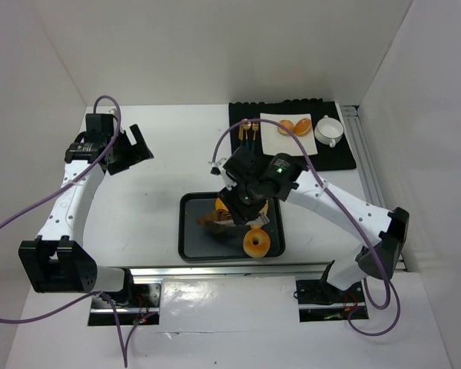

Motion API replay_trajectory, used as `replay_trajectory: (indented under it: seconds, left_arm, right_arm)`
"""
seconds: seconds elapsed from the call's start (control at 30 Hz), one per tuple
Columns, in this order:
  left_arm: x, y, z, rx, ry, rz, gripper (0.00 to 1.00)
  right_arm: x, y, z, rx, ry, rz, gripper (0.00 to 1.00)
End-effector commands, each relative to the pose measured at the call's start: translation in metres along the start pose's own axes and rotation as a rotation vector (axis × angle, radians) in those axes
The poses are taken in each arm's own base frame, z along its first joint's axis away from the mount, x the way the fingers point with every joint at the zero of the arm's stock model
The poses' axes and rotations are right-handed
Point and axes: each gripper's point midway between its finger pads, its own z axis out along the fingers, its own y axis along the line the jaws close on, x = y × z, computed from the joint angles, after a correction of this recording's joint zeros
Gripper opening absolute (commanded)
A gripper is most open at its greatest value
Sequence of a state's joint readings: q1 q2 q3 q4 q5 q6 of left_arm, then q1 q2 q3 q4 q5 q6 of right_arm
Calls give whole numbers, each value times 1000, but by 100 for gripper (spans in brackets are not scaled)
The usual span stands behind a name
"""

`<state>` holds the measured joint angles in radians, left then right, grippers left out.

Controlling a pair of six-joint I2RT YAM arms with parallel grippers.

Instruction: Place the bread

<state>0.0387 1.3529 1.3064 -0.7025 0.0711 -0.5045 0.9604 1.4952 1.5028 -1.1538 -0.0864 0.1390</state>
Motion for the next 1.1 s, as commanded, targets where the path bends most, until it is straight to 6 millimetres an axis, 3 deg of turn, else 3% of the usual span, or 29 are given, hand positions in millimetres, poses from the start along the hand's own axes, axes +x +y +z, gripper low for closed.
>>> replay_trajectory:
  seconds: [0.0, 0.07, 0.17, 0.2, 0.3, 0.4, 0.43, 0.47, 0.57, 0.67, 0.7, 0.9, 1.0, 1.07]
  left_arm:
    - [-11, -2, -7, 8, -53, -16, 100]
    - [-11, -2, -7, 8, -53, -16, 100]
    - [-10, -3, -8, 16, -49, -16, 100]
    - [-10, -3, -8, 17, -49, -16, 100]
    - [-7, -2, -6, 13, -41, -17, 100]
    - [-7, -1, -6, 13, -41, -7, 100]
    - [-11, -3, -8, 17, -50, 3, 100]
    - [-13, 0, -10, 11, -52, -4, 100]
    - [-12, 3, -10, -5, -49, 16, 100]
    - [-12, 8, -12, -19, -56, 10, 100]
    - [-14, 12, -12, -26, -59, 2, 100]
    - [-9, 16, -5, -32, -33, -7, 100]
    - [-7, 15, -2, -26, -21, -8, 100]
    - [-11, 13, -4, -22, -30, -7, 100]
  right_arm:
    - [-20, 6, -37, 2, -87, -23, 38]
    - [-32, 7, -47, 6, -123, -25, 38]
    - [-58, -19, -57, 168, -238, 6, 38]
    - [-75, -33, -65, 219, -312, 34, 38]
    - [-107, -93, -74, 345, -432, 182, 38]
    - [-109, -139, -57, 465, -461, 293, 39]
    - [-121, -155, -59, 488, -532, 346, 39]
    - [-119, -183, -61, 527, -550, 402, 39]
    - [-127, -228, -65, 556, -632, 496, 39]
    - [-127, -263, -52, 594, -608, 512, 40]
    - [-127, -270, -36, 608, -568, 507, 40]
    - [-127, -315, -11, 658, -530, 526, 42]
    - [-129, -325, -3, 666, -525, 525, 44]
    - [-126, -330, 1, 671, -514, 533, 51]
